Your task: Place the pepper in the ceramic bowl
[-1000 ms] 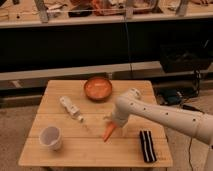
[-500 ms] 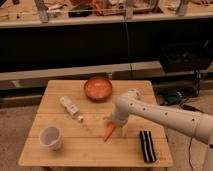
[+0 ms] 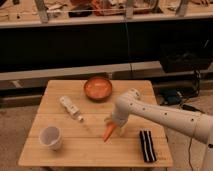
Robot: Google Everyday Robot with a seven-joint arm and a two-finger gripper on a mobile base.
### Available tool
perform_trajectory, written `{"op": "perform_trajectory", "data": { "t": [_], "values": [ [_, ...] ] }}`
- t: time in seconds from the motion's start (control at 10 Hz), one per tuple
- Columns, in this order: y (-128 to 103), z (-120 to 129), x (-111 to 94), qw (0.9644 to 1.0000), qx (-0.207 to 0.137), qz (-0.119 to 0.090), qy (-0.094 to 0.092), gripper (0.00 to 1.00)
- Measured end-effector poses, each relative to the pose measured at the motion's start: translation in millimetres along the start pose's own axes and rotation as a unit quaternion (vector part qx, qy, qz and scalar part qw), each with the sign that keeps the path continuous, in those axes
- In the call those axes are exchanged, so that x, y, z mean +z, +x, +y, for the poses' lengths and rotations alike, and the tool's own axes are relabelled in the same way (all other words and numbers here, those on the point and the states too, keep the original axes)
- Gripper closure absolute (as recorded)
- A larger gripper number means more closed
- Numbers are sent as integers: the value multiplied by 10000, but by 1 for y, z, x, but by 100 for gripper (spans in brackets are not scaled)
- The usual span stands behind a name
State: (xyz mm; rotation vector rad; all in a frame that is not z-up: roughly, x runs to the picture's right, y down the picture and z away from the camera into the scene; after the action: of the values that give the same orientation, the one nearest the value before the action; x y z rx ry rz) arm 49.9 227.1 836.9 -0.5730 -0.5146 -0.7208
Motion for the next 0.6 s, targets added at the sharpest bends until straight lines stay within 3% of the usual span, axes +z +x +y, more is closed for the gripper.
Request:
{"op": "perform_trajectory", "data": {
  "t": [0.2, 0.4, 0.5, 0.6],
  "values": [
    [4, -1, -1, 10000, -15, 37, 29, 65],
    [8, -2, -3, 9999, -41, 91, 44, 79],
    [11, -5, -10, 9999, -38, 137, 90, 98],
    [15, -9, -22, 9997, -28, 215, 142, 100]
  ]
}}
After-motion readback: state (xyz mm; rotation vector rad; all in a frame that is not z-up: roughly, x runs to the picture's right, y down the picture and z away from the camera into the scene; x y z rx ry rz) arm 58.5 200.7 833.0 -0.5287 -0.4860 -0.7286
